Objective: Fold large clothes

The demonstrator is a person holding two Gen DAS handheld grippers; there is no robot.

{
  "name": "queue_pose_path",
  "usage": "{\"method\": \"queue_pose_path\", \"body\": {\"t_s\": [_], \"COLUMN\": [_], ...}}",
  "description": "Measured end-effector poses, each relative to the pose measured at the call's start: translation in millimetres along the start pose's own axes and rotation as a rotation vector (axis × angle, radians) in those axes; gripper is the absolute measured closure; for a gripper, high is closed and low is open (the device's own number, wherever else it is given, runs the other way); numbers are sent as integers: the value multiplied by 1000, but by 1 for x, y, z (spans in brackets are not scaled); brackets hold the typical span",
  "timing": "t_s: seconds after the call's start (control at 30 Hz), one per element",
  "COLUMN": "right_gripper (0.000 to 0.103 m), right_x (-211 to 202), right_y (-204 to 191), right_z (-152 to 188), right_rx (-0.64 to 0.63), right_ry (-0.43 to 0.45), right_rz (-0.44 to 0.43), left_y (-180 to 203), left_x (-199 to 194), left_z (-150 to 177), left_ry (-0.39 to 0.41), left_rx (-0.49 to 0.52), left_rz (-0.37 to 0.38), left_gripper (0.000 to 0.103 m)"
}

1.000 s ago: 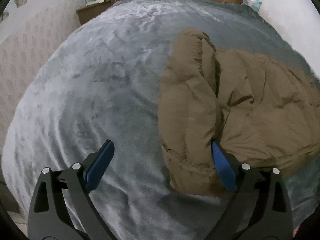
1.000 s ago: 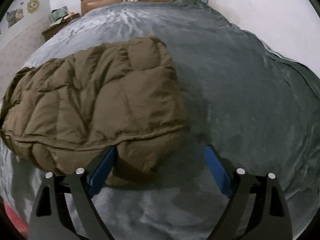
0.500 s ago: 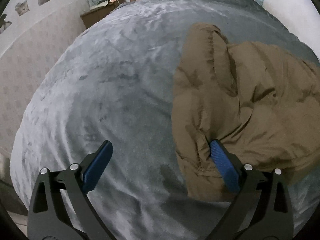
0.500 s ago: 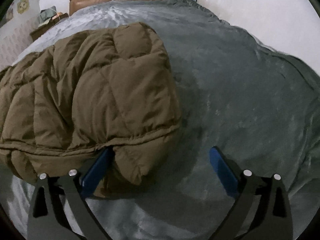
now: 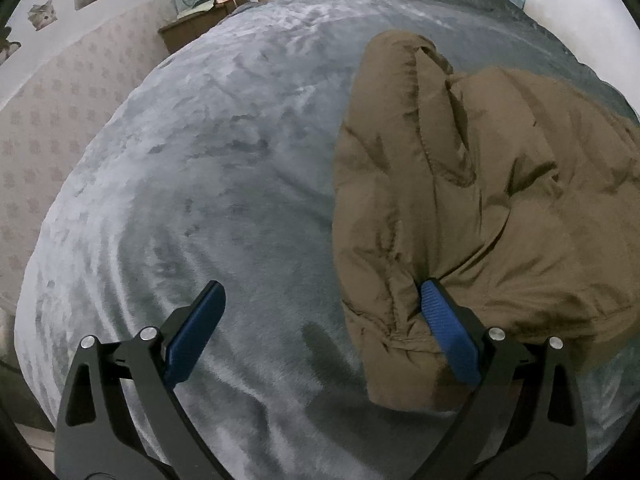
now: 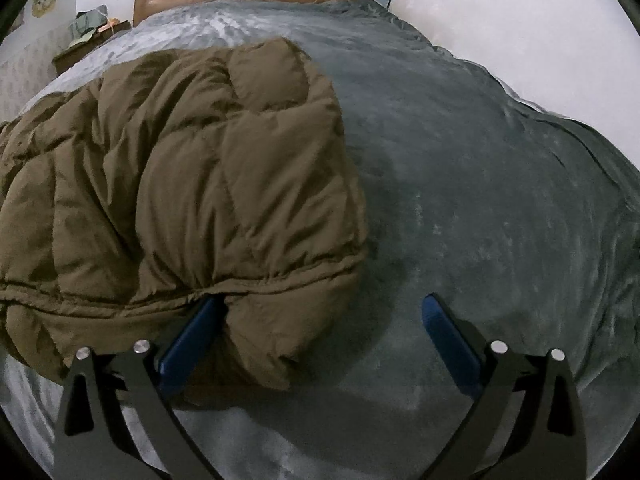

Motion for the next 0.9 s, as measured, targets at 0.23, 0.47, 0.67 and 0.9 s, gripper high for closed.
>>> {"method": "queue_pose_path", "body": {"t_s": [0.23,0.47,0.67,0.9], "right_gripper": [2,2,2,2], "right_x": [-32,-76,-100,-130], "right_y": [-6,-34,-71,-105], "right_z": [3,-1,0,12], "right_rx": [7,36,35,35], "right_ry": [69,148,157,228], "right_rz": [9,-61,-142,-223], "left_y": [-6,-21,-32,-27], "left_x": [-22,-60,-100,-151], "left_z": [9,15,24,28], "left_ry": [29,105,193,306], "left_rx": [-30,-79,-167,-242], "left_rz": [35,18,-32,63], "left_gripper": [3,3,3,3]}}
Point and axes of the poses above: each gripper's, at about its wrist camera, not at the fingertips, and x roughly the way its jaws point, y to its right, z to its underside, the point moved 8 cm from there along x, roughly the way its jaws point, and after that the axes turned 1 degree about z, right-handed, at the moved point
